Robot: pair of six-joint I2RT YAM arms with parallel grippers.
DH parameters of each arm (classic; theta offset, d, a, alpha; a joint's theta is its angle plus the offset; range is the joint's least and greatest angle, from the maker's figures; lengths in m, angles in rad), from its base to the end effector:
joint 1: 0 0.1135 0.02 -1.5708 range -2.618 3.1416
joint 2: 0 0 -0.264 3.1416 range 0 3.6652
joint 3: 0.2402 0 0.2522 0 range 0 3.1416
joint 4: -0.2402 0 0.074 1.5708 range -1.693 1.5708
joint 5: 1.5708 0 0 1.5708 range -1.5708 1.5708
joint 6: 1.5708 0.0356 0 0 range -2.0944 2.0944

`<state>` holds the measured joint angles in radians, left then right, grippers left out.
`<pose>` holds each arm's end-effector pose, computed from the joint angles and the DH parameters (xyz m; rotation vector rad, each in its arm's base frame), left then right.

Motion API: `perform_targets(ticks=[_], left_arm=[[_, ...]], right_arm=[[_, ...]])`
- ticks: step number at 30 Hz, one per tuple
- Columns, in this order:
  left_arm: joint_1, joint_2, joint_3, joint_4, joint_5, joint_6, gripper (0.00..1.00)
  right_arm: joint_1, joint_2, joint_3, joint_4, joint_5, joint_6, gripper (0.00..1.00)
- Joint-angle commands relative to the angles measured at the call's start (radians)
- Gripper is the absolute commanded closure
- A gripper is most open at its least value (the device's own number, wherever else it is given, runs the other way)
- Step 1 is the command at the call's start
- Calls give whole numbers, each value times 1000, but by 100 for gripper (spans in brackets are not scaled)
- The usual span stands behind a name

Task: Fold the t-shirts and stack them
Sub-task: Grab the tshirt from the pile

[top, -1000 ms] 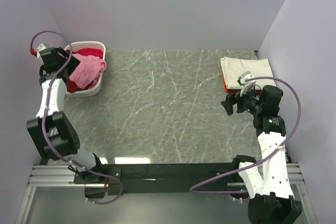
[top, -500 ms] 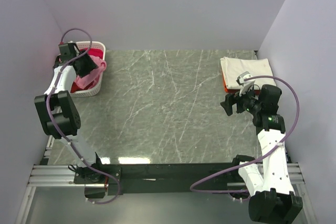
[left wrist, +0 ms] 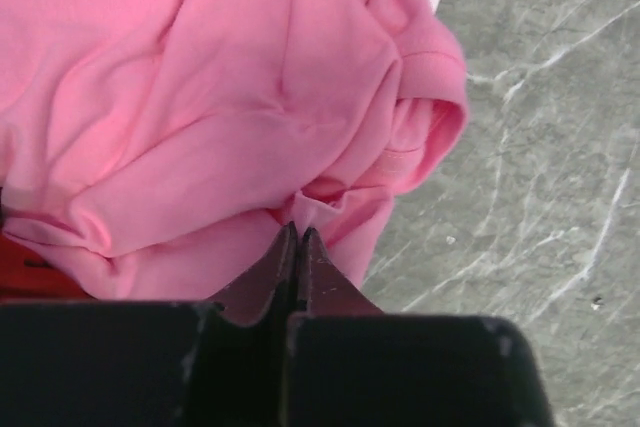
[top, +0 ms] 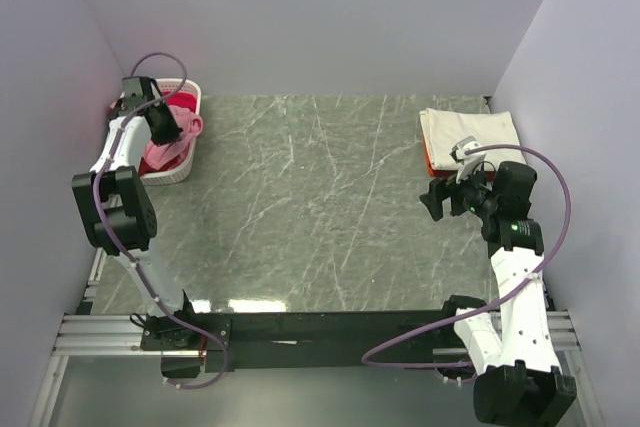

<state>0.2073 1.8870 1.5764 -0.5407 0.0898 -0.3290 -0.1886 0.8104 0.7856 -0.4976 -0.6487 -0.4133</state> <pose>0.4173 0.0845 0.2643 -0.6027 2.3480 -0.1642 0.1741 -0.0113 0.3076 -0.5968 1.8999 0.2927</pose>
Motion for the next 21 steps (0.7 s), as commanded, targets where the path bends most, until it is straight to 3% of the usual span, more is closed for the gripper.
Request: perform_targets(ticks=[1, 5, 12, 21], left_arm=[[-6, -64, 115, 5, -15, 4, 100], [-6, -167, 255, 47, -10, -60, 100], [-25, -269, 522, 122, 116, -143, 100], [-153, -408, 594, 330, 356, -263, 100]], right_arm=[[-5, -19, 40, 28, -11, 2, 5], [-5, -19, 38, 34, -6, 7, 5], [-6, -13, 30, 50, 17, 11, 5], [-11, -4, 24, 60, 34, 19, 4]])
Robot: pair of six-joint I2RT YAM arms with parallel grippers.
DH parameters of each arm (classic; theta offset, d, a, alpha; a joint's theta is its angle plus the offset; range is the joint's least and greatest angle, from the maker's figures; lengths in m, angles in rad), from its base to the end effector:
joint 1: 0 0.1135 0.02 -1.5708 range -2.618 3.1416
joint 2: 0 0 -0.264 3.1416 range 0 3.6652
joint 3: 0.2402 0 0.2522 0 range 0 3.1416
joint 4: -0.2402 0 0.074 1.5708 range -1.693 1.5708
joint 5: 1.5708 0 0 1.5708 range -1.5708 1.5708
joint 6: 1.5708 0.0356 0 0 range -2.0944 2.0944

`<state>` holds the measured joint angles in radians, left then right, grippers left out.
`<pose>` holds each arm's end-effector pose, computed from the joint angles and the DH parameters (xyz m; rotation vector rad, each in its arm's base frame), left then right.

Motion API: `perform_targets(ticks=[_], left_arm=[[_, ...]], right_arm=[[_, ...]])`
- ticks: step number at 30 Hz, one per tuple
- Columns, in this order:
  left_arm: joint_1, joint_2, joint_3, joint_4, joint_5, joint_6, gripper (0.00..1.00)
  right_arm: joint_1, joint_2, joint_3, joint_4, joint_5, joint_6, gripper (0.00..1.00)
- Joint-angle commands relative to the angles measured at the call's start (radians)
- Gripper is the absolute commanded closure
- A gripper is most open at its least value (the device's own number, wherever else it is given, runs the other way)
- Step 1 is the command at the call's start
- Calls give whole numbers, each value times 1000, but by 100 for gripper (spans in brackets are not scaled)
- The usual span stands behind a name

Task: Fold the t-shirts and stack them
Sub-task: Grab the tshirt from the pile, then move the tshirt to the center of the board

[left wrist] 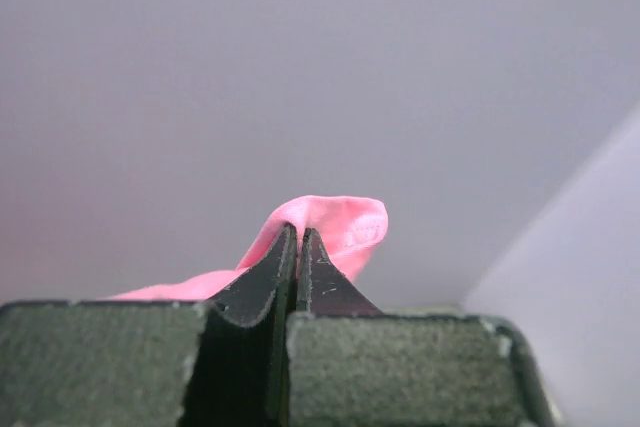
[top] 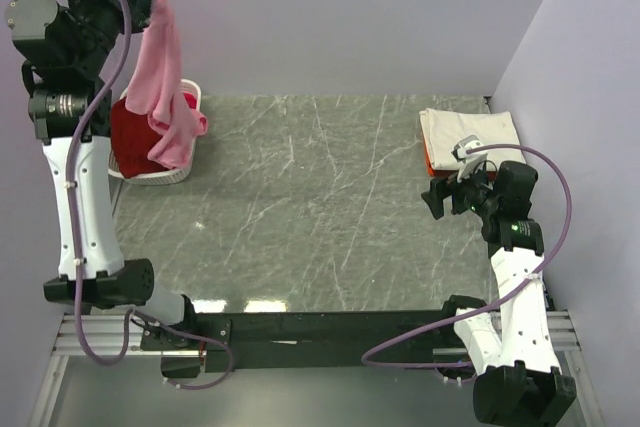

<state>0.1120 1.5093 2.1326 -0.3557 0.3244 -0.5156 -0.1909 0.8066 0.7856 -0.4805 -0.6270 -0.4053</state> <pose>0.2711 0.0191 0.5972 -0.1369 1.3311 -0.5536 0.1745 -0.0124 0.3095 -0.5792 1.8935 0.2644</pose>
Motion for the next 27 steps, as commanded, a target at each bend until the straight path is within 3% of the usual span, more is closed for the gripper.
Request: perform_targets(ticks=[1, 6, 19, 27], left_arm=[[-80, -38, 44, 176, 128, -86, 99], [-239, -61, 90, 230, 162, -130, 100], [-552, -81, -8, 267, 173, -158, 100], [-796, 64, 211, 219, 157, -121, 100]], right_arm=[[-8, -1, 24, 43, 15, 11, 4], [-12, 8, 23, 45, 23, 11, 4], [-24, 11, 20, 51, 36, 6, 4], [-30, 11, 21, 54, 50, 8, 4]])
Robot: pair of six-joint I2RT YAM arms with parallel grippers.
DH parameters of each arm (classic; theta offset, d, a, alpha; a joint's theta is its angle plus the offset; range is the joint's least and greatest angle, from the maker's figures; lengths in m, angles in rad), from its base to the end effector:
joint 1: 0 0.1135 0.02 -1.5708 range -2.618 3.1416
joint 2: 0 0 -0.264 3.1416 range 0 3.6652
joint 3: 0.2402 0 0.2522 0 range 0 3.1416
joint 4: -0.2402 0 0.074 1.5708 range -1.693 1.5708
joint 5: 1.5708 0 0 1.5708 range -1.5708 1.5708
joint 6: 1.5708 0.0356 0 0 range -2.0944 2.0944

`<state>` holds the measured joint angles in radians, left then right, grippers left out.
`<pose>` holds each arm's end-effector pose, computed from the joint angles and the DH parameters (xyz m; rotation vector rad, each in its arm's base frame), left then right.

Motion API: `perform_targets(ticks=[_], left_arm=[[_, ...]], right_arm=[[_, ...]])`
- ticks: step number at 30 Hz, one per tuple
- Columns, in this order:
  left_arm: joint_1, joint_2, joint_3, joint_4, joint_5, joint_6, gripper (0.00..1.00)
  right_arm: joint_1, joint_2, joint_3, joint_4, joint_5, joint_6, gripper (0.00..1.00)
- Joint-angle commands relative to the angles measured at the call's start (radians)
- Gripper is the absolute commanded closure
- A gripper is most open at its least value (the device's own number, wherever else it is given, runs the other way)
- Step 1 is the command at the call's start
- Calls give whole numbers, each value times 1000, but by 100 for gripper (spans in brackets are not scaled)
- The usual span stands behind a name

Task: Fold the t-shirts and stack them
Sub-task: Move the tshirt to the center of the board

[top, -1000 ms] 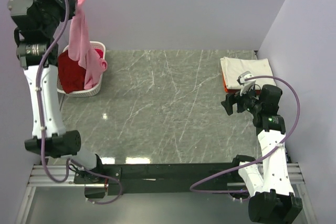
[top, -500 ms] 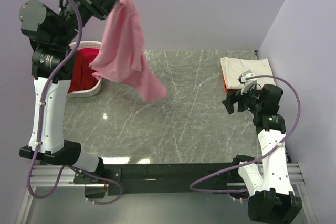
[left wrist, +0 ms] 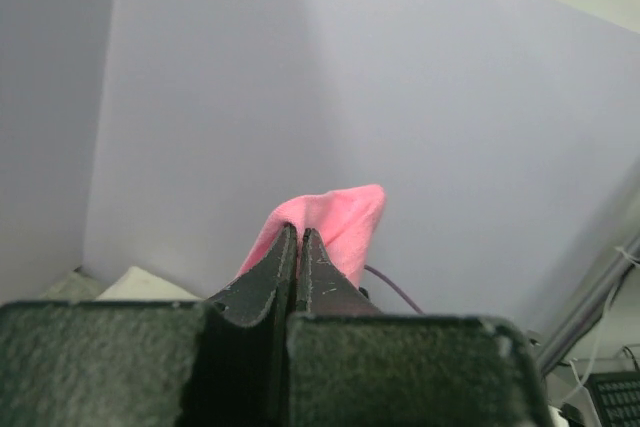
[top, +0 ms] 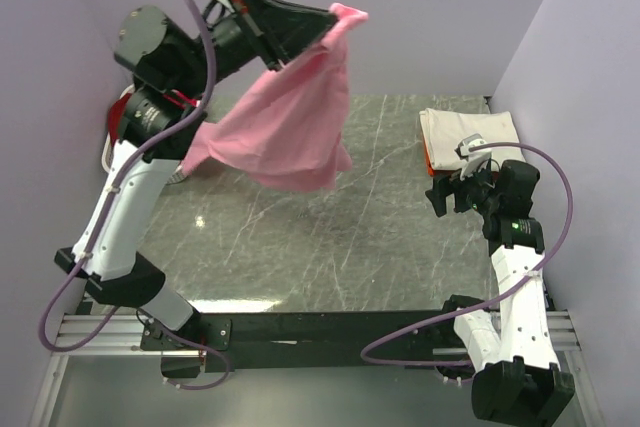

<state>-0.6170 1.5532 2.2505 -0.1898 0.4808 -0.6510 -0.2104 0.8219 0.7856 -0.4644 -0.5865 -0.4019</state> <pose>0.2000 -0.1620 0.6321 0.4557 1.1480 -1.3734 0.1783 -0.0179 0.3082 -0.5358 1.9148 0.2139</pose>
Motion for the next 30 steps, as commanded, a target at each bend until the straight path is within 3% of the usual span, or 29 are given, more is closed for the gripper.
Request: perform_targets(ticks=[1, 7, 10, 14, 17, 19, 20, 21, 22, 24, 28, 30], left_arm=[[-78, 43, 101, 61, 1, 13, 100], [-89, 21, 20, 58, -47, 60, 100], [-89, -75, -136, 44, -138, 134, 100], [-84, -235, -497, 23, -382, 212, 100], [-37, -343, -755, 6, -523, 186, 100], [66, -399, -892, 18, -507, 115, 100], [168, -410, -1007, 15, -489, 91, 99], [221, -413, -1055, 6, -464, 68, 87], [271, -406, -1098, -9, -414, 33, 53], [370, -390, -1184, -34, -393, 16, 36], [387, -419, -1249, -39, -366, 66, 3], [385, -436, -1266, -50, -299, 82, 3]], right_arm=[[-12, -3, 21, 38, 10, 5, 4], [-33, -6, 20, 32, -12, 2, 4], [-38, -3, 20, 27, -19, -6, 4], [-41, 6, 20, 17, -29, -18, 4], [-43, 32, 30, -31, -88, -58, 4], [-43, 57, 43, -80, -154, -103, 4], [-41, 68, 46, -100, -177, -123, 4], [-41, 77, 52, -123, -209, -174, 4], [-40, 88, 59, -147, -264, -207, 4], [-29, 126, 73, -247, -317, -337, 4], [48, 201, 112, -401, -336, -543, 4], [100, 221, 107, -392, -262, -561, 4]])
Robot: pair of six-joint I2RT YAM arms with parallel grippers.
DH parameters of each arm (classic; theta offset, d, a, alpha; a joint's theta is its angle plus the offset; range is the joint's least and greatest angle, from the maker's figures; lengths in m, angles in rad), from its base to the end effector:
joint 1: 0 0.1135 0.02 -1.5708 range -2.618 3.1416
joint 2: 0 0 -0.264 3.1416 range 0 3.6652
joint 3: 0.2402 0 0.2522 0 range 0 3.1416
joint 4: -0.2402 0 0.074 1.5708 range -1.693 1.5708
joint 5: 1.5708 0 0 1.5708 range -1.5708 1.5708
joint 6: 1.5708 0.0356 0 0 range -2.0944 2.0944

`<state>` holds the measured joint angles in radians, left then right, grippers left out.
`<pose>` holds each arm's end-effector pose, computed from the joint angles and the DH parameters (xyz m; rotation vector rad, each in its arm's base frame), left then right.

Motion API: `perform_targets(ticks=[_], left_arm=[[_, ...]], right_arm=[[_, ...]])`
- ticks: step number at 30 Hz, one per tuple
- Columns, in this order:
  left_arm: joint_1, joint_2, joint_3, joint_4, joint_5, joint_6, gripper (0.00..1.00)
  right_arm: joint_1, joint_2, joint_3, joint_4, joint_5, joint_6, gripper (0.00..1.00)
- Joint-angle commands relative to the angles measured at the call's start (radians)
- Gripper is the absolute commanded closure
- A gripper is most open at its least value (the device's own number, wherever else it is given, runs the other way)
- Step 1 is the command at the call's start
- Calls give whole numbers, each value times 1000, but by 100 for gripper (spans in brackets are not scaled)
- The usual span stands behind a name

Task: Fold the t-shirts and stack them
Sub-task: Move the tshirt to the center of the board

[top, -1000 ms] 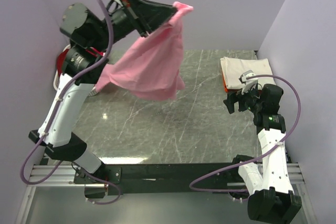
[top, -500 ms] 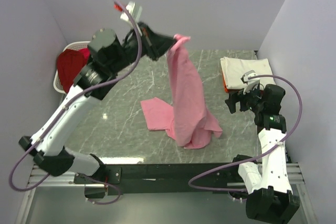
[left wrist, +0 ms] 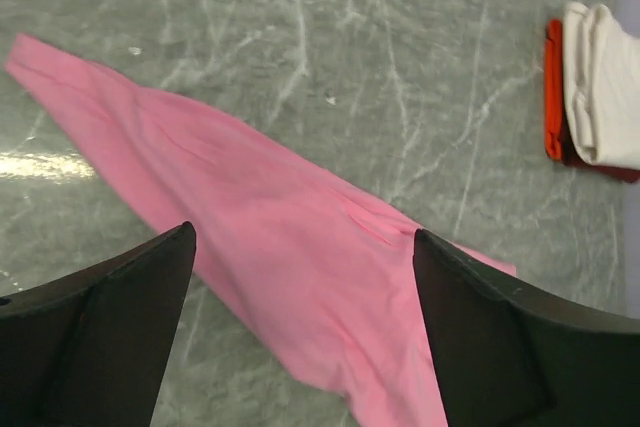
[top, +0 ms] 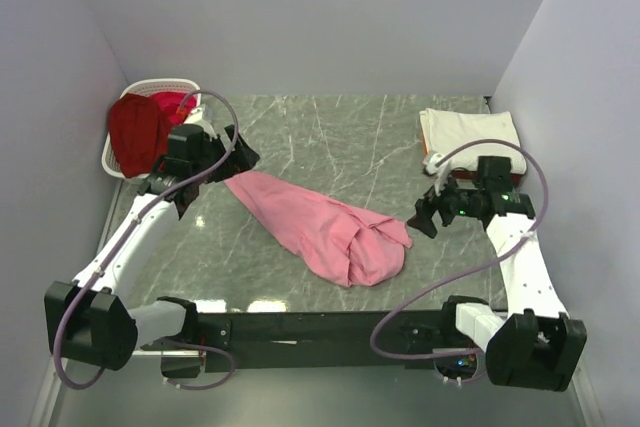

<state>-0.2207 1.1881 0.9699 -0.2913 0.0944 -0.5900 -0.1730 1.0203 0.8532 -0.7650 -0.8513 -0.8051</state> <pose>0.2618 -0.0622 0.3106 -0.3333 2.1062 -0.5858 0.1933 -0.0066 0.2787 -0.9751 1.9443 0.5267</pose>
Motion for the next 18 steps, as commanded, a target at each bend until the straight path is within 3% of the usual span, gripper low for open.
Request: perform_targets(ticks=[1, 4, 7, 11, 18], left_arm=[[-14, -87, 7, 52, 115, 36, 6], [-67, -105, -40, 63, 260, 70, 10], [-208, -88, -86, 64, 306, 70, 14], [-417, -42, -186, 130, 251, 39, 16], [-612, 118, -205, 247, 101, 51, 17]], right_arm=[[134, 41, 27, -47, 39, -151, 4], [248, 89, 20, -11, 124, -169, 3], [293, 188, 53, 10, 129, -183, 4], [378, 378, 145, 43, 175, -109, 9], [454, 584, 264, 64, 184, 76, 20]])
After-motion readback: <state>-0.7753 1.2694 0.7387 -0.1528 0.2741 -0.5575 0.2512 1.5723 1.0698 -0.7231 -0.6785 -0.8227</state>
